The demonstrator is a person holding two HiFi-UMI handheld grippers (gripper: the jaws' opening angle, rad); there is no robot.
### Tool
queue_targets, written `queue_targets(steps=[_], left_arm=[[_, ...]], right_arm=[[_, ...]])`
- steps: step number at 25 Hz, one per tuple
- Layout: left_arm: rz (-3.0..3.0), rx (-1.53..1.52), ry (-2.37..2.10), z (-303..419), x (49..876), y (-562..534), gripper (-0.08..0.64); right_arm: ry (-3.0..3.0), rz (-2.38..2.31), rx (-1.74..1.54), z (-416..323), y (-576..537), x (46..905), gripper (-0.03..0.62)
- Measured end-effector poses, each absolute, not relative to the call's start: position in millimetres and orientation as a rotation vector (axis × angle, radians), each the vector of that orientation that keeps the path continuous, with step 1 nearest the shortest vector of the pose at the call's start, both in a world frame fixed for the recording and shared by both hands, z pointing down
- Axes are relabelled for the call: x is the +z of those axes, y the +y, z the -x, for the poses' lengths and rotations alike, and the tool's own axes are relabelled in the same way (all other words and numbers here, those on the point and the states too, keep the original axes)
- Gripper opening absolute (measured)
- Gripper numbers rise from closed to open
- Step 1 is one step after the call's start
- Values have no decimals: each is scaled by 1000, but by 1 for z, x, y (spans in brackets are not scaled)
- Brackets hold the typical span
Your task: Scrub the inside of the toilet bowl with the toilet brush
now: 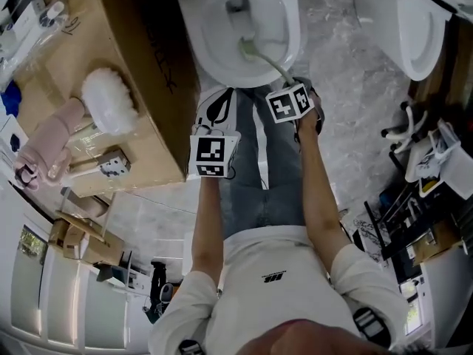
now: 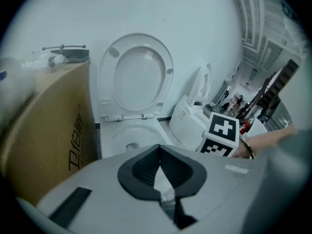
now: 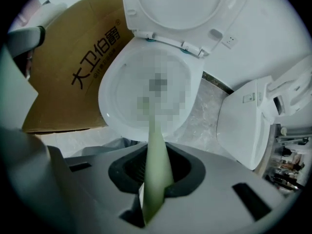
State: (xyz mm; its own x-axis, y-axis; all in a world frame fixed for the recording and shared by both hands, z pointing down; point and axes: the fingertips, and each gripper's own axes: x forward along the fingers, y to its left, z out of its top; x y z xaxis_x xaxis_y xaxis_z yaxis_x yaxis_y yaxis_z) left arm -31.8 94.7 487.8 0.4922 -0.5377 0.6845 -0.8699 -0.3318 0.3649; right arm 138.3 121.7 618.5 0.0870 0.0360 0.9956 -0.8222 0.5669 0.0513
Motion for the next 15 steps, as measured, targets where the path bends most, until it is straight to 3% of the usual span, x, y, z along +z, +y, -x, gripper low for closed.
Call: queue_targets(steps=[15], left_arm=[[-2105,564,-1220,43,384,96,9]], right_arm=[[-1565,-937,677,-127,110,443,48]])
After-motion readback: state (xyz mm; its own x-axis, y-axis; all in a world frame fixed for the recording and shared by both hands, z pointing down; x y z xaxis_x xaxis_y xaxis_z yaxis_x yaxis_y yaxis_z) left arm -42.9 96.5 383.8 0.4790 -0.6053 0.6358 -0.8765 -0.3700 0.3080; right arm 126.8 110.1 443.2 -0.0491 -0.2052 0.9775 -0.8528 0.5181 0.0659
